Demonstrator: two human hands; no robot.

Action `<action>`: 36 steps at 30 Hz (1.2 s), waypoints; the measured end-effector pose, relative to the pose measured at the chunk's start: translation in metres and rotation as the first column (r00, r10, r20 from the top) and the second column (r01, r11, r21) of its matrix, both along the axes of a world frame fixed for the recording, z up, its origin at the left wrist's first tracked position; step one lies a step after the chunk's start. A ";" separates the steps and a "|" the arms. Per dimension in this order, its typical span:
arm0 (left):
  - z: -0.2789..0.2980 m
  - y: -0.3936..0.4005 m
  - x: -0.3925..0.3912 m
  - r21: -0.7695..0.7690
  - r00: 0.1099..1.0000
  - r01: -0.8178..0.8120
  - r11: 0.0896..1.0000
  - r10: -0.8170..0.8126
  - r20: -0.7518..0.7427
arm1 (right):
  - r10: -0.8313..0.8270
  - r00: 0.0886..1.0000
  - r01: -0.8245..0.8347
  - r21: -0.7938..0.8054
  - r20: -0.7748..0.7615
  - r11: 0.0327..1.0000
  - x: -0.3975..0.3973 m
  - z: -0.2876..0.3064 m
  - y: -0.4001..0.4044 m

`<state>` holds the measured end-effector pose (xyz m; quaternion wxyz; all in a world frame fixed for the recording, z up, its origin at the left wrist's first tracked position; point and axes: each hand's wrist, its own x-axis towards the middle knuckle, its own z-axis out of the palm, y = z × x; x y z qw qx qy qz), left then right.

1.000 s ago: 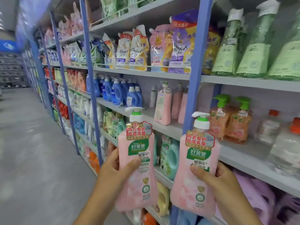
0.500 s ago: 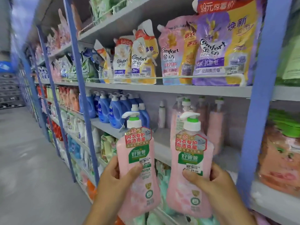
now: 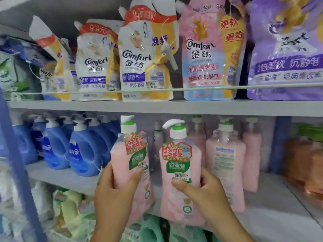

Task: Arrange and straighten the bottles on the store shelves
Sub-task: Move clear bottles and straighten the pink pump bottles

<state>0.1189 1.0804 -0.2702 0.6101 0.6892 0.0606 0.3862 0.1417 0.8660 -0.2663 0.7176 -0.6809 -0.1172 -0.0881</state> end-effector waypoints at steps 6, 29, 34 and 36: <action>-0.015 0.037 0.065 0.007 0.994 0.089 0.996 -0.088 -0.063 | -0.193 0.980 0.189 -0.068 -0.045 0.980 0.045 -0.002 0.055; -0.027 -0.150 0.053 0.277 0.761 0.612 0.741 -0.647 0.046 | -0.768 0.641 0.766 -0.082 0.013 0.638 0.019 0.019 -0.144; -0.022 -0.188 0.069 0.178 0.805 0.581 0.794 -0.592 0.013 | -0.600 0.799 0.580 -0.220 -0.036 0.785 0.084 0.012 -0.149; -0.029 -0.193 0.072 0.167 0.839 0.534 0.829 -0.544 0.021 | -0.533 0.846 0.521 -0.207 -0.006 0.828 0.097 0.002 -0.152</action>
